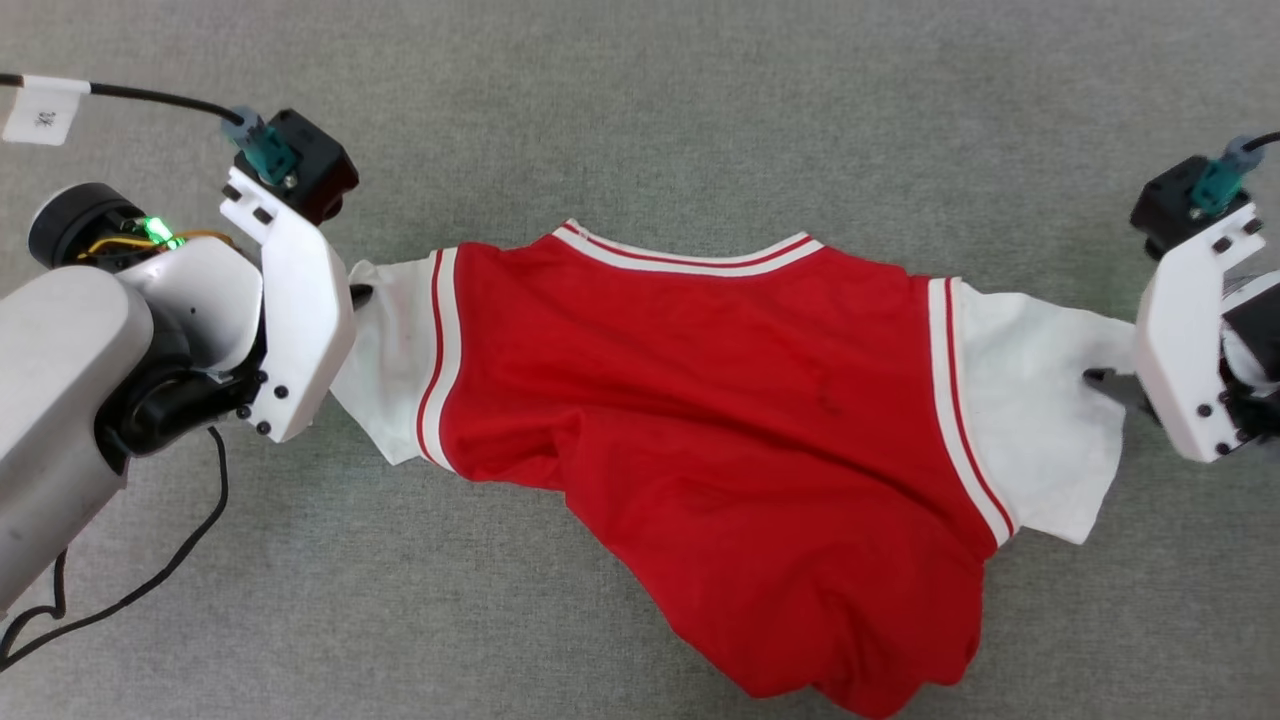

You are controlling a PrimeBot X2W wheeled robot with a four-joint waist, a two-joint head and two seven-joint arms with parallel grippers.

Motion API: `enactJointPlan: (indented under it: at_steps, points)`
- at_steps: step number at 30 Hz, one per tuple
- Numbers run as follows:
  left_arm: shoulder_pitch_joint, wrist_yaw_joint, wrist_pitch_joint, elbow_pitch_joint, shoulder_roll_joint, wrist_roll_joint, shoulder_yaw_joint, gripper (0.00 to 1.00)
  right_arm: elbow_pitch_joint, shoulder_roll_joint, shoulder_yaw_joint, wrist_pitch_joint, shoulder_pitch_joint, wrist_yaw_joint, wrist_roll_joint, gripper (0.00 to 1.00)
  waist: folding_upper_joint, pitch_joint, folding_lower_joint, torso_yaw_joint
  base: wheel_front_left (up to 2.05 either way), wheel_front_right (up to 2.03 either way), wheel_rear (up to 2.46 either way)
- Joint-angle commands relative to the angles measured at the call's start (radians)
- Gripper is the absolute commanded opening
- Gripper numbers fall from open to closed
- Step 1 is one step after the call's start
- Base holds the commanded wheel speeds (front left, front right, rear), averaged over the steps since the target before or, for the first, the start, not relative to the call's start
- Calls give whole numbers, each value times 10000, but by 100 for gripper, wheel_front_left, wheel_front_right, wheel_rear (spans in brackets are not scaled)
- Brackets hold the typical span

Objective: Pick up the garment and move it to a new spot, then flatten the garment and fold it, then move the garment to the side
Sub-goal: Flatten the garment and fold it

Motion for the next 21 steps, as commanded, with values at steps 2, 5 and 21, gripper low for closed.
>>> enactJointPlan:
  at_steps: [2,5,21]
  points:
    - [-178,-57,-63,20,-61,87,22,0,390,275,364,-71,71,-7,90,100,0,369,0,178,0,0,0]
    - [-223,-73,-121,109,-94,77,29,0,695,568,1141,-256,382,-2,211,100,0,486,0,195,0,0,0]
    - [267,-195,-1510,488,-43,60,298,0,748,-299,1481,-4290,-745,-8,894,0,0,-971,0,-177,0,0,0]
